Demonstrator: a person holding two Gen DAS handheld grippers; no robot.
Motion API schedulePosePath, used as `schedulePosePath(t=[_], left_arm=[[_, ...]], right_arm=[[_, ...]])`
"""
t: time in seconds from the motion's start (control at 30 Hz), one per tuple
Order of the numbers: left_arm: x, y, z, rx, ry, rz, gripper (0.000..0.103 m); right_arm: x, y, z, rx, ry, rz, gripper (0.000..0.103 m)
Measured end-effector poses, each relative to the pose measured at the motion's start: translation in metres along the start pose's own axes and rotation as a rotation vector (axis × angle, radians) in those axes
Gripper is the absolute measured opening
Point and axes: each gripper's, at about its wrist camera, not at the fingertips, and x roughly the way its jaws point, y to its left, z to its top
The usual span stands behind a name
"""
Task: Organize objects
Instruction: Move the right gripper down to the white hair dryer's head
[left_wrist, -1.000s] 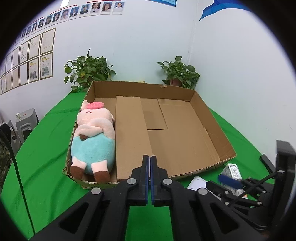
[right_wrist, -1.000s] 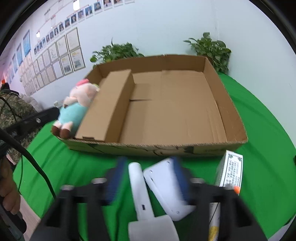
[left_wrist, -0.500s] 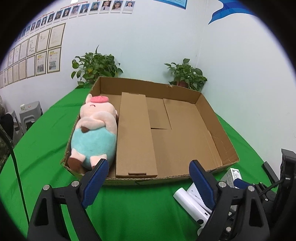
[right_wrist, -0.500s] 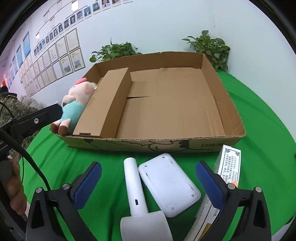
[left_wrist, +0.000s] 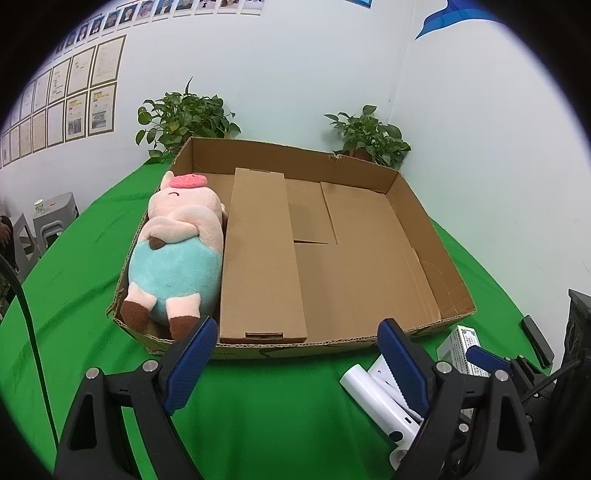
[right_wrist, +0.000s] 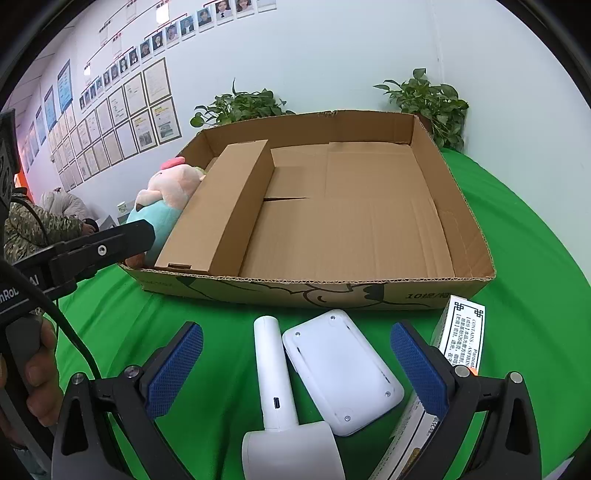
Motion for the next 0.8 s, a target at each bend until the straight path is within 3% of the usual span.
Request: schedulePosePath(t=[0.8], left_arm=[[0.013, 0.005, -0.011, -0.013, 0.063, -0.069, 0.088]], right_arm=[[0.001, 0.003, -0.004, -0.024, 0.000, -0.037, 0.102]])
